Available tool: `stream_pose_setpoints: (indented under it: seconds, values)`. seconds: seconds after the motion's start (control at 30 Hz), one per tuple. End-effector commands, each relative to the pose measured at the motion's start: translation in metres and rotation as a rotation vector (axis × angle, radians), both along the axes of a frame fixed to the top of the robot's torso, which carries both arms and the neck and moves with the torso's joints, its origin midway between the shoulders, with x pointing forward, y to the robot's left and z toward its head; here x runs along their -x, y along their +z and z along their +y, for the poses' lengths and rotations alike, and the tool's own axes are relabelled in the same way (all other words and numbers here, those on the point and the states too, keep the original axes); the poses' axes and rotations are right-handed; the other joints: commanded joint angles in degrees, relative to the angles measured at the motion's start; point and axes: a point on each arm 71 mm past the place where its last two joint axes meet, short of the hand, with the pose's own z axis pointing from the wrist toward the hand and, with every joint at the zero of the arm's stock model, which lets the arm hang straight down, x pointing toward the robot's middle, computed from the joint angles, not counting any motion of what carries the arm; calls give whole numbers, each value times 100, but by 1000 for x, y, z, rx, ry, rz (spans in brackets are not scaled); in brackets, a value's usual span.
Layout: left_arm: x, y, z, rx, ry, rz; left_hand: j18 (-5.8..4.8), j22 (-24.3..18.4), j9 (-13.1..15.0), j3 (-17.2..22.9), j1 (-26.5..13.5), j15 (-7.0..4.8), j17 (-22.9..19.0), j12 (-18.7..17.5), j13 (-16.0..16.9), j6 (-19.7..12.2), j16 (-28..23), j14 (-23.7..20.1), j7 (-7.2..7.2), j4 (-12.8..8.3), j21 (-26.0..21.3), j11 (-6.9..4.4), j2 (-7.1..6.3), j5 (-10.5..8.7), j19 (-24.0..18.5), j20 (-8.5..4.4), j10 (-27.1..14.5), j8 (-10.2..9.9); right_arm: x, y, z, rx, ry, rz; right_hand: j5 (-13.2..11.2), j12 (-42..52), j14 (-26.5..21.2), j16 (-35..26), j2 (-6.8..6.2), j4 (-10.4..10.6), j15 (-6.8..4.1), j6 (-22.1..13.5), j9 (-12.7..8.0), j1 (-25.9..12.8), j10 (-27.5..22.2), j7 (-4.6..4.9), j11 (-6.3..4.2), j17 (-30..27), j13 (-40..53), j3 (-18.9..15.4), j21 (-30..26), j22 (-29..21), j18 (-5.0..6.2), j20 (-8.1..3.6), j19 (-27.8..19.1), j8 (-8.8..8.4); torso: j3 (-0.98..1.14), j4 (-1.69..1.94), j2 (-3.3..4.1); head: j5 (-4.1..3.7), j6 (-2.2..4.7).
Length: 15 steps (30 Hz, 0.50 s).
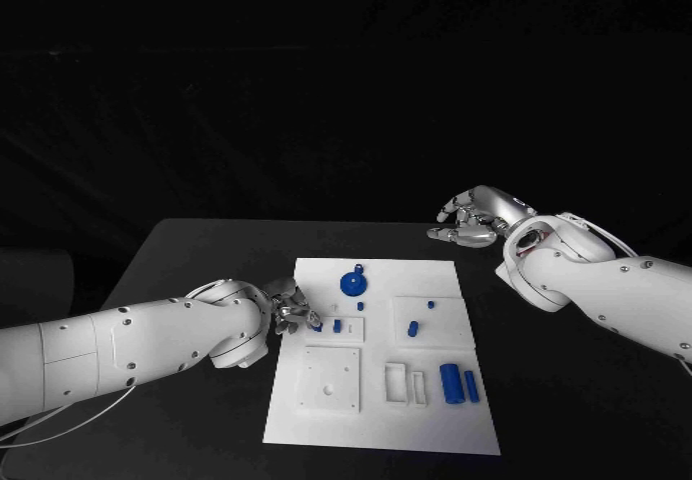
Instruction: Assemble the parts on the task board
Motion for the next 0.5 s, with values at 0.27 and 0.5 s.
stream_pose_setpoints:
  seconds: [0.27,0.5]
  values:
    - [3,-3,-9,-16,-41,11,72,121,459,152,38,-394,36,132,49,484,126,324,-365,-106,69,-348,0,-104,50,-704,288,371,1,0,2,4,11,0,25,24,31,-23,1,47,-24,-5,-9,33,-46,48,-9,8,-11,-6,-34,84,163,-43,6,-13,-2,1,2,-3,-5]
    - [3,-3,-10,-25,-50,10,78,120,493,158,64,-412,58,229,87,521,210,336,-388,-151,112,-372,-22,37,54,-709,280,393,1,0,1,5,11,0,26,25,32,-24,1,49,-24,-5,-9,35,-46,48,-9,8,-12,-7,-35,84,163,-43,6,-13,-4,3,0,-3,-10]
